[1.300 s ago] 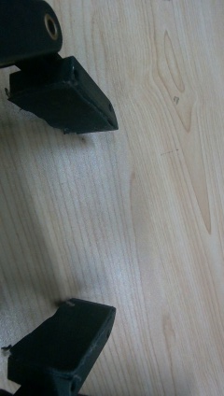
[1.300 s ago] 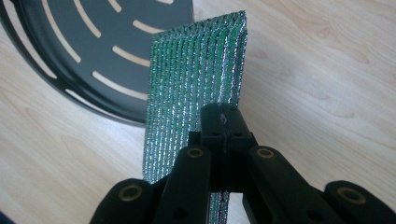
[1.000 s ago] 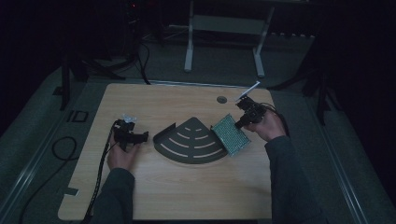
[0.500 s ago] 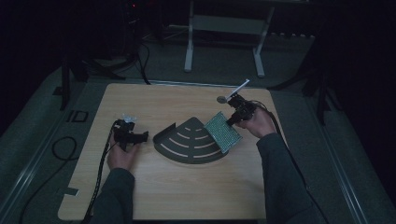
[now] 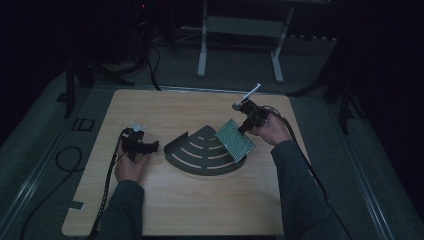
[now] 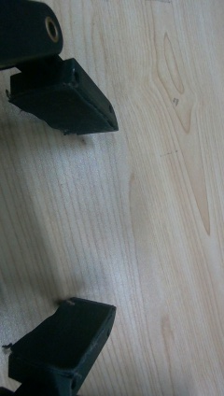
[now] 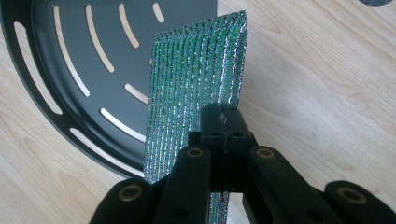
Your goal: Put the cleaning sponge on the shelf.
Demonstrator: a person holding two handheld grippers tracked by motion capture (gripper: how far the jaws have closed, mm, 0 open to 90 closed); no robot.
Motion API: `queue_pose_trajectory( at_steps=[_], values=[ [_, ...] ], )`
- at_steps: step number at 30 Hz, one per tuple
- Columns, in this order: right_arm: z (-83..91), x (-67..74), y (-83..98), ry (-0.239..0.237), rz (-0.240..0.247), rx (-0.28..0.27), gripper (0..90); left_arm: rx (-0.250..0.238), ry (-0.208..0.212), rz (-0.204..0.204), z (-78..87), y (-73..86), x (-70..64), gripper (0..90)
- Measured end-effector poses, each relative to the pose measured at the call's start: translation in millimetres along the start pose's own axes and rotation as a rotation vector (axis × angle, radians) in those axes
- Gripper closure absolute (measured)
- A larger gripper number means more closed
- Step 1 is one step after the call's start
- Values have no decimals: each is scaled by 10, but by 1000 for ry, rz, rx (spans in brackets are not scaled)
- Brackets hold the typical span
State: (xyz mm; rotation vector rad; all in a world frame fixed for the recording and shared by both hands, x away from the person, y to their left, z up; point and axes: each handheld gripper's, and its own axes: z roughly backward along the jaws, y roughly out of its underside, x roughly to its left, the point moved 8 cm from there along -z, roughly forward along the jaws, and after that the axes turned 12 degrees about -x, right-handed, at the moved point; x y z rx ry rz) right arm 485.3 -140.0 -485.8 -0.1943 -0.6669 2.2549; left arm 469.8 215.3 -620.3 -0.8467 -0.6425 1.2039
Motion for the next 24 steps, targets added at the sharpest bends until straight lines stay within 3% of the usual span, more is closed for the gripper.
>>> queue_pose_trajectory(
  at_steps=[8,24],
  values=[
    [-82,29,-46,-17,6,-17,900,0,0,0,0,0,0,115],
    [-201,108,-30,-28,33,2,900,0,-1,1,0,-1,2,119]
  ],
)
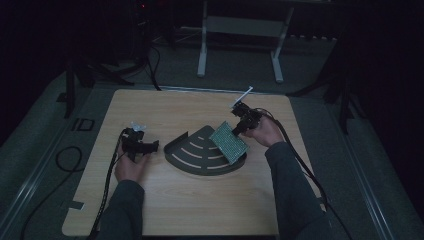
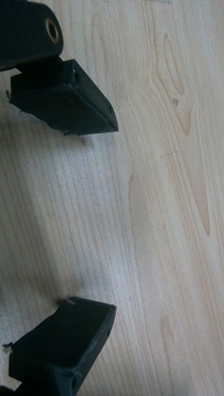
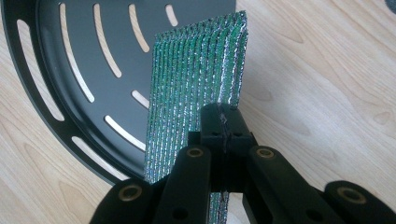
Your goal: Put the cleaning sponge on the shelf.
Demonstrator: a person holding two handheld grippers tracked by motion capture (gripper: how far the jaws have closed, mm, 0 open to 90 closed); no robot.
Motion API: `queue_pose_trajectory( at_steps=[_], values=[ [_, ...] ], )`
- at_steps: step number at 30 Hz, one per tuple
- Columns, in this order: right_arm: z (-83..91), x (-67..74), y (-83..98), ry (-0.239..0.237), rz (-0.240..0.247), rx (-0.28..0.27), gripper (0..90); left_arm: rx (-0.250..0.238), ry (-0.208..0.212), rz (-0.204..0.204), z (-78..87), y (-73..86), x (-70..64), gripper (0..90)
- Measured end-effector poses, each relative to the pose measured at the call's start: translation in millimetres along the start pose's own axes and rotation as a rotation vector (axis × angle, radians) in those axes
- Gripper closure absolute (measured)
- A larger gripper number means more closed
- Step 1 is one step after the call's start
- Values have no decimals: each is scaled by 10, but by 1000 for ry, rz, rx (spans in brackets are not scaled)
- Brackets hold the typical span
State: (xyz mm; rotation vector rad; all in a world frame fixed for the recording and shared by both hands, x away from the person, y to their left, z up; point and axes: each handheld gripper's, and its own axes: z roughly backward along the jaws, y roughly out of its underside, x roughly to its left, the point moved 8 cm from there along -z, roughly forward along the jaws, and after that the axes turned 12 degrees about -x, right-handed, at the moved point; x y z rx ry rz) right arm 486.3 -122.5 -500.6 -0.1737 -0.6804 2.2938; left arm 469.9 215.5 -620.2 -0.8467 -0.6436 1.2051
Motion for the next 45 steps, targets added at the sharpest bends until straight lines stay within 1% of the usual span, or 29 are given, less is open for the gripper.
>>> queue_pose_trajectory(
  at_steps=[8,14,23,28,45],
  values=[
    [-82,73,31,-4,13,24,900,0,0,2,0,0,-1,119],
    [-132,101,56,4,23,40,899,0,-1,2,0,0,-2,119],
    [-200,141,82,7,25,59,899,0,-1,2,0,0,-2,119],
    [-224,139,98,17,33,74,899,0,-1,2,0,0,-1,119],
    [-306,124,123,57,44,90,895,1,0,1,1,1,-1,119]
  ],
)
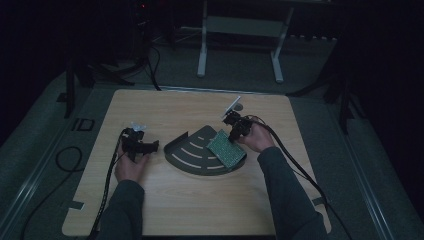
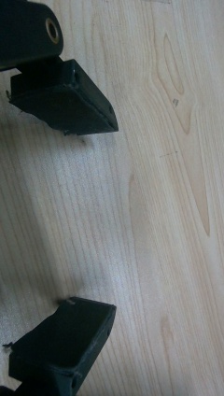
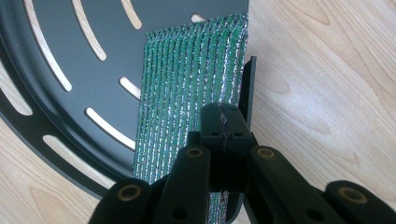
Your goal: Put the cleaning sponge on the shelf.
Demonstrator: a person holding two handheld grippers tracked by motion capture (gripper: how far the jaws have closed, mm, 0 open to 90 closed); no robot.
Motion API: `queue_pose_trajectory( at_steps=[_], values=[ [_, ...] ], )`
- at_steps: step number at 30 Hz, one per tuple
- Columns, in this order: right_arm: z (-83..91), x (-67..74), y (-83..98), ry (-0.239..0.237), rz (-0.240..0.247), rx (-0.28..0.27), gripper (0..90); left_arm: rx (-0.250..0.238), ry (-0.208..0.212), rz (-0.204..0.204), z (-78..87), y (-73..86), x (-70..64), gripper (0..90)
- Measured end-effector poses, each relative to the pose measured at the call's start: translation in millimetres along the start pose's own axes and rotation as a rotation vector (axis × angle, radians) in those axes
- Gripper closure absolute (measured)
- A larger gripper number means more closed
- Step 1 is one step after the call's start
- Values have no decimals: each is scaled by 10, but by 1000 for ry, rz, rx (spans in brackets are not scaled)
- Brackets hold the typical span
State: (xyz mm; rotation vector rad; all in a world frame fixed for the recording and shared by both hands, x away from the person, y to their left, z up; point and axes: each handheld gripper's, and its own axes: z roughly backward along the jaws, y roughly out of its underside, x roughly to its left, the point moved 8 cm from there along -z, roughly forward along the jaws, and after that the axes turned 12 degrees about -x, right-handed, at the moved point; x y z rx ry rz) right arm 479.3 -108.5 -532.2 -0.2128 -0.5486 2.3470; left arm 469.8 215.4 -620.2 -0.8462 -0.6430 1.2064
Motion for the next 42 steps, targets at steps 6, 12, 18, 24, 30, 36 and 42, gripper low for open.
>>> queue_pose_trajectory(
  at_steps=[6,12,18,24,30,36,42],
  values=[
    [-32,-13,8,17,12,5,894,1,0,-1,1,0,0,119],
    [-59,-17,15,14,-1,6,888,1,1,-1,1,0,1,119],
    [-61,-60,54,20,0,18,897,1,1,-1,1,1,1,119],
    [-2,-55,38,25,-6,-7,851,0,0,0,0,0,0,119],
    [106,-126,63,36,-26,-57,711,-1,0,1,-1,0,-1,119],
    [222,-244,132,29,-88,-118,553,-2,0,2,-1,-1,-1,119],
    [296,-328,224,50,-124,-147,509,1,0,-1,1,1,1,120]
  ],
)
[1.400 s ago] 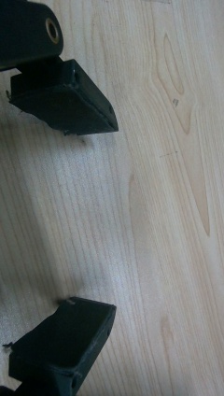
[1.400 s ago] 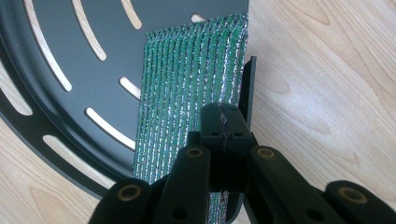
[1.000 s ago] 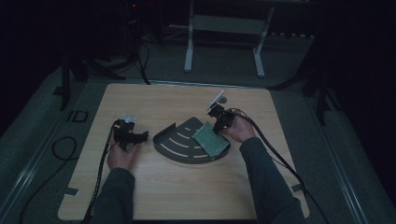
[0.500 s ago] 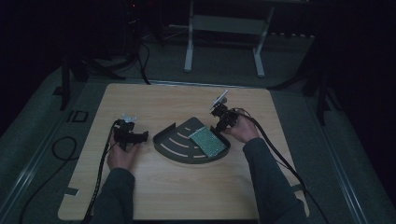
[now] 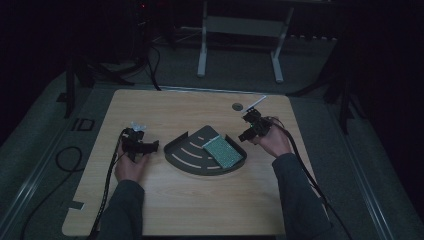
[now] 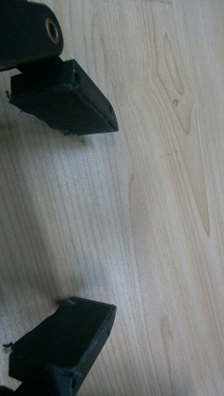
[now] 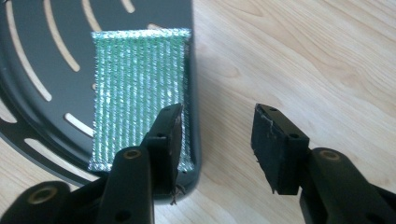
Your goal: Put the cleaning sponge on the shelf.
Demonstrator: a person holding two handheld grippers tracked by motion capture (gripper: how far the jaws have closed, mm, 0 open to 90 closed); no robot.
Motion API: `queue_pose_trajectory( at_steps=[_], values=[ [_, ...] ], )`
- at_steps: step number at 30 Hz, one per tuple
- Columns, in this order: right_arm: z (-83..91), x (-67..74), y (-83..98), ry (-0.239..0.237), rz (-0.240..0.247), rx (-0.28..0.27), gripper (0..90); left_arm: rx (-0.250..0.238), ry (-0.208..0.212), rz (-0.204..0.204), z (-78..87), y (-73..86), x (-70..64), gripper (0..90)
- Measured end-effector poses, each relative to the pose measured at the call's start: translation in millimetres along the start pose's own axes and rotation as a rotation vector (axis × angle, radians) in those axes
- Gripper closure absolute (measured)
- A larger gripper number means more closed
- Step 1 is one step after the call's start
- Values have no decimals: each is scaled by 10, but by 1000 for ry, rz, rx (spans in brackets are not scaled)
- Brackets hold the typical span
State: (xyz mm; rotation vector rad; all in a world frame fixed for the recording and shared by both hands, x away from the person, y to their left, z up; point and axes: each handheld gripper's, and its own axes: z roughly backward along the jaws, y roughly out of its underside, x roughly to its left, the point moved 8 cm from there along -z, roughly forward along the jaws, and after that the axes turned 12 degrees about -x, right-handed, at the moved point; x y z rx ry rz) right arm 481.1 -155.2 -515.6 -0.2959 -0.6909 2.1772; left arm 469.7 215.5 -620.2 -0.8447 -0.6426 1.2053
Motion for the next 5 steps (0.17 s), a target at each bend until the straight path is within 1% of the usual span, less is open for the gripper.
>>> queue_pose_trajectory(
  at_steps=[1,3,5],
  values=[
    [60,-74,70,44,-13,-9,466,0,0,0,0,0,0,120],
    [100,-109,108,49,-24,-31,444,-1,0,1,0,0,-1,119],
    [119,-120,139,53,-33,-32,431,0,0,-1,0,0,1,119]
  ],
)
